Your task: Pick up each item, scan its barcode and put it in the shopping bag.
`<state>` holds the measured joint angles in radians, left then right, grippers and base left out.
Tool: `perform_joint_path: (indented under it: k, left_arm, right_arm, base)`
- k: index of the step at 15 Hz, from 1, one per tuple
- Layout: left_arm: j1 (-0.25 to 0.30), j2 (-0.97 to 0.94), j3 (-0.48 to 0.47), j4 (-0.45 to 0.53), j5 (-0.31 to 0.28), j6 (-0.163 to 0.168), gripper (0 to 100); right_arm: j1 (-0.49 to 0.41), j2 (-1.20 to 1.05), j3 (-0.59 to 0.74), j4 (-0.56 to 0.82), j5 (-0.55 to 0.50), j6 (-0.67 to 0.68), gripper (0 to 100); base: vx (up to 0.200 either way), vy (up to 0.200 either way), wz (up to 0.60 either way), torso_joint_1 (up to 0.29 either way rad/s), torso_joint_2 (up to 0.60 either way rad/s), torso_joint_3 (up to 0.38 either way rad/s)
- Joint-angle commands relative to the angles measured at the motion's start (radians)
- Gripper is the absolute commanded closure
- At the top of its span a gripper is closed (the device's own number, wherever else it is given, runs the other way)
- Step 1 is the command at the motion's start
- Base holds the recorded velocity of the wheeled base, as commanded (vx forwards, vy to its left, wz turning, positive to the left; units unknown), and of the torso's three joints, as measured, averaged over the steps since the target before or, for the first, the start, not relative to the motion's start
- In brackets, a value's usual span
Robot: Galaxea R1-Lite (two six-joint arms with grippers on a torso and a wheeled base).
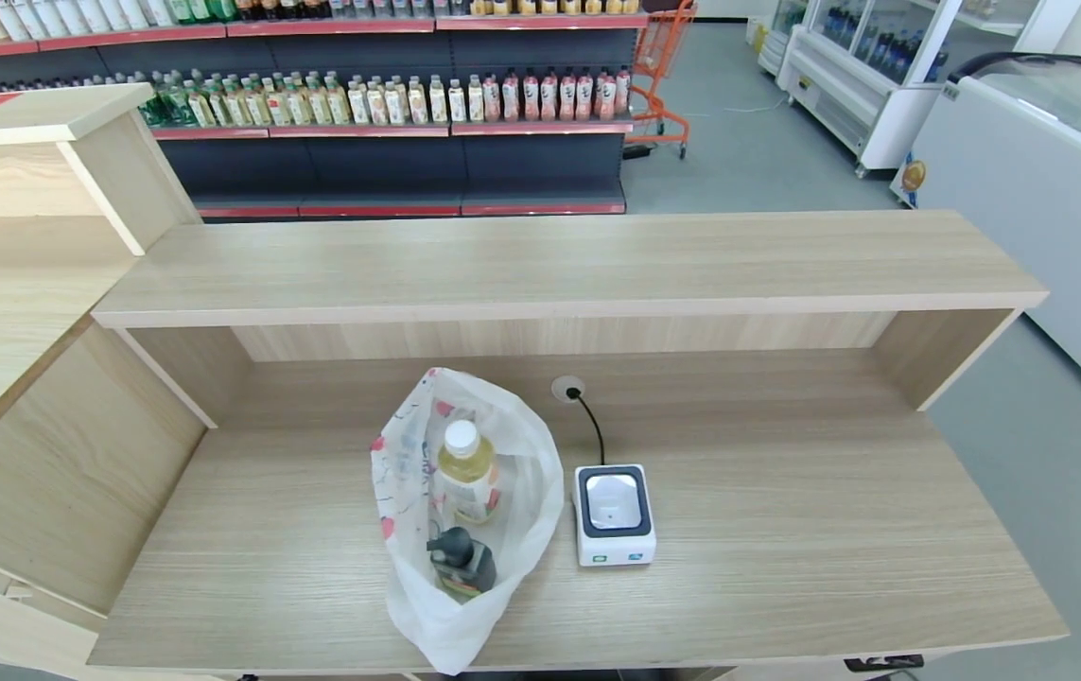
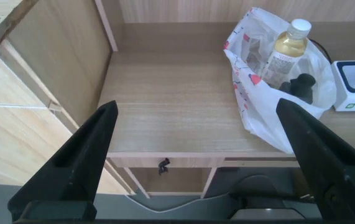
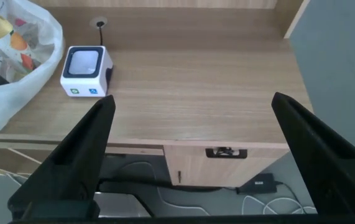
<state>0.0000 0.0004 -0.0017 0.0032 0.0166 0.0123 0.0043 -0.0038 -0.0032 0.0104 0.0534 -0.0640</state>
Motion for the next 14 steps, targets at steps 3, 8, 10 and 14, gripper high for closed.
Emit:
perform_joint_path:
  k: [3,8,10,14]
  left_arm:
    - [0.0,0.0,0.0,0.0,0.0,0.0,0]
    - [0.0,0.003,0.0,0.0,0.0,-0.003,0]
    - [0.0,0.0,0.0,0.0,0.0,-0.006,0]
    - [0.0,0.0,0.0,0.0,0.0,-0.008,0]
  right_arm:
    - [0.0,0.004,0.0,0.0,0.0,-0.002,0]
    - [0.0,0.004,0.0,0.0,0.0,0.0,0]
    - [0.0,0.004,0.0,0.0,0.0,0.0,0]
    - [0.0,0.004,0.0,0.002,0.002,0.003,100]
  base:
    - [0.0,-0.2,0.0,0.002,0.0,-0.001]
    - [0.08,0.0,0.0,0.001,0.0,-0.001]
    - [0.1,0.0,0.0,0.001,0.0,0.004]
    - [0.0,0.0,0.0,0.013,0.01,-0.004]
